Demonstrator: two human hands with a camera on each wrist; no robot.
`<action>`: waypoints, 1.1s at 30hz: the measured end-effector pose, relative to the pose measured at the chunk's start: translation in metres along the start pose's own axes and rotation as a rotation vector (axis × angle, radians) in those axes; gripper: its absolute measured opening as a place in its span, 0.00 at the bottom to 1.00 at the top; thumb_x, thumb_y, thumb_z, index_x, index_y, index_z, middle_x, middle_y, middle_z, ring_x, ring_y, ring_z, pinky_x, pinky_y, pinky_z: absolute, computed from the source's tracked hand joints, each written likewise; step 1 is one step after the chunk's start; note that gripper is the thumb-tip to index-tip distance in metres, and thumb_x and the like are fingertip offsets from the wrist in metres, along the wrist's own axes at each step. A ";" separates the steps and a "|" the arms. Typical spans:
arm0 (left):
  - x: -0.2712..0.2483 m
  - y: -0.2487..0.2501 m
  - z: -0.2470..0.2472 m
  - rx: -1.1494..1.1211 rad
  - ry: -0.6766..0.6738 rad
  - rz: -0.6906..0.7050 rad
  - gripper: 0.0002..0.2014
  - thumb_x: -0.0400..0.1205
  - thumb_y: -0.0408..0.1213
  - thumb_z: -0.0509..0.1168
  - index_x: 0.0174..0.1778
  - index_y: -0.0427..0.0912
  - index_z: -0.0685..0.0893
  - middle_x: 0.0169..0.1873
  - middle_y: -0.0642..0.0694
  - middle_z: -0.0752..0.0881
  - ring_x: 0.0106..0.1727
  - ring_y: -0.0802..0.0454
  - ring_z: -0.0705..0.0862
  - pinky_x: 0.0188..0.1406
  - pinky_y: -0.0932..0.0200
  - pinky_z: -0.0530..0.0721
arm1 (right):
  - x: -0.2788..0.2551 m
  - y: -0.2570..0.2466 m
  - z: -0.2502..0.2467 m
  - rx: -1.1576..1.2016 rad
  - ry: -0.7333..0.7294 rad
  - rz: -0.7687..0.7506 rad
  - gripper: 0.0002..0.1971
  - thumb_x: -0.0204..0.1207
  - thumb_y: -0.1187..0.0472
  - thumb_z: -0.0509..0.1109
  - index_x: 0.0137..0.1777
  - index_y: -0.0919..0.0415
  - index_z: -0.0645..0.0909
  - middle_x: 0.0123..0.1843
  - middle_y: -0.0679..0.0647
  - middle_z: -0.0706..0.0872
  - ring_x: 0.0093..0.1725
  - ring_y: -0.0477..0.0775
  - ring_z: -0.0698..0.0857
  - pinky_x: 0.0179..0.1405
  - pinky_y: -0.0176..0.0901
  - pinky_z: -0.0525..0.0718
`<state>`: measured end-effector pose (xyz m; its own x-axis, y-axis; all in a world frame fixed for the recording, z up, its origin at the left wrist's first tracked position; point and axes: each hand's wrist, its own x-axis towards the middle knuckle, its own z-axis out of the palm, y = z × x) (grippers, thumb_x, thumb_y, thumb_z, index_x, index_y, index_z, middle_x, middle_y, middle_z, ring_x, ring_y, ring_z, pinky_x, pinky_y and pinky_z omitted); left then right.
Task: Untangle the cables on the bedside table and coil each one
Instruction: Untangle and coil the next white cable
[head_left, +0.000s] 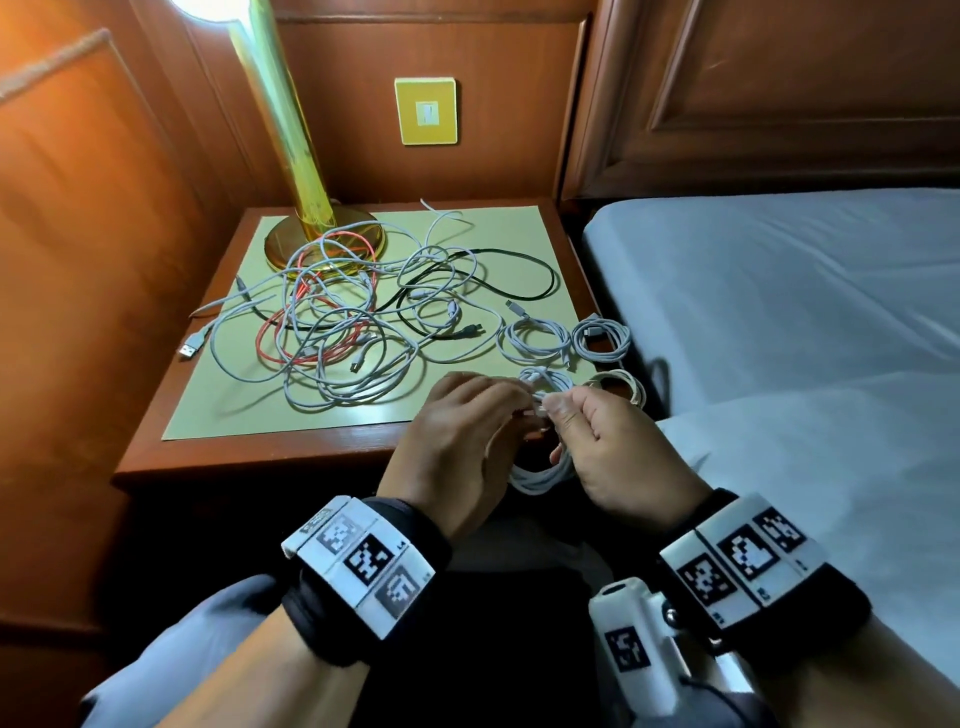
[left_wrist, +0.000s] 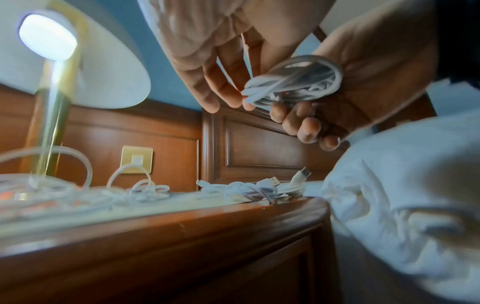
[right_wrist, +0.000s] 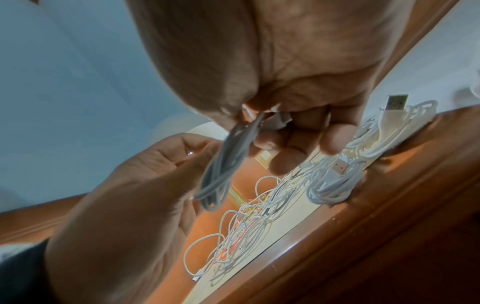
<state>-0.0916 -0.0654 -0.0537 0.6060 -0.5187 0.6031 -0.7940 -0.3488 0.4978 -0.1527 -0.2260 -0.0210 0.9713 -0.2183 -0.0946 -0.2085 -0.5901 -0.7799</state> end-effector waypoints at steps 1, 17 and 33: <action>0.001 -0.001 0.000 -0.090 0.015 -0.083 0.03 0.82 0.33 0.73 0.49 0.41 0.89 0.51 0.51 0.91 0.54 0.50 0.88 0.54 0.50 0.85 | 0.000 0.000 0.000 0.009 0.001 -0.024 0.15 0.87 0.47 0.60 0.53 0.55 0.83 0.39 0.50 0.88 0.43 0.51 0.87 0.50 0.53 0.85; -0.004 -0.013 -0.001 0.018 -0.208 -0.141 0.08 0.86 0.41 0.62 0.48 0.40 0.80 0.46 0.45 0.78 0.46 0.44 0.79 0.47 0.44 0.82 | 0.006 0.013 0.005 -0.184 -0.063 -0.261 0.16 0.83 0.60 0.69 0.68 0.62 0.79 0.60 0.55 0.82 0.58 0.47 0.80 0.53 0.18 0.67; 0.001 0.011 -0.016 0.073 -0.154 0.014 0.11 0.88 0.44 0.61 0.41 0.45 0.73 0.32 0.52 0.71 0.25 0.44 0.71 0.21 0.52 0.75 | 0.002 0.011 -0.005 0.038 -0.063 -0.397 0.12 0.86 0.59 0.65 0.65 0.57 0.82 0.51 0.41 0.85 0.51 0.34 0.85 0.50 0.25 0.79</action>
<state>-0.0985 -0.0571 -0.0374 0.5848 -0.6356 0.5040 -0.8071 -0.3936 0.4401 -0.1531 -0.2365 -0.0264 0.9808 0.0699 0.1819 0.1877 -0.5896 -0.7856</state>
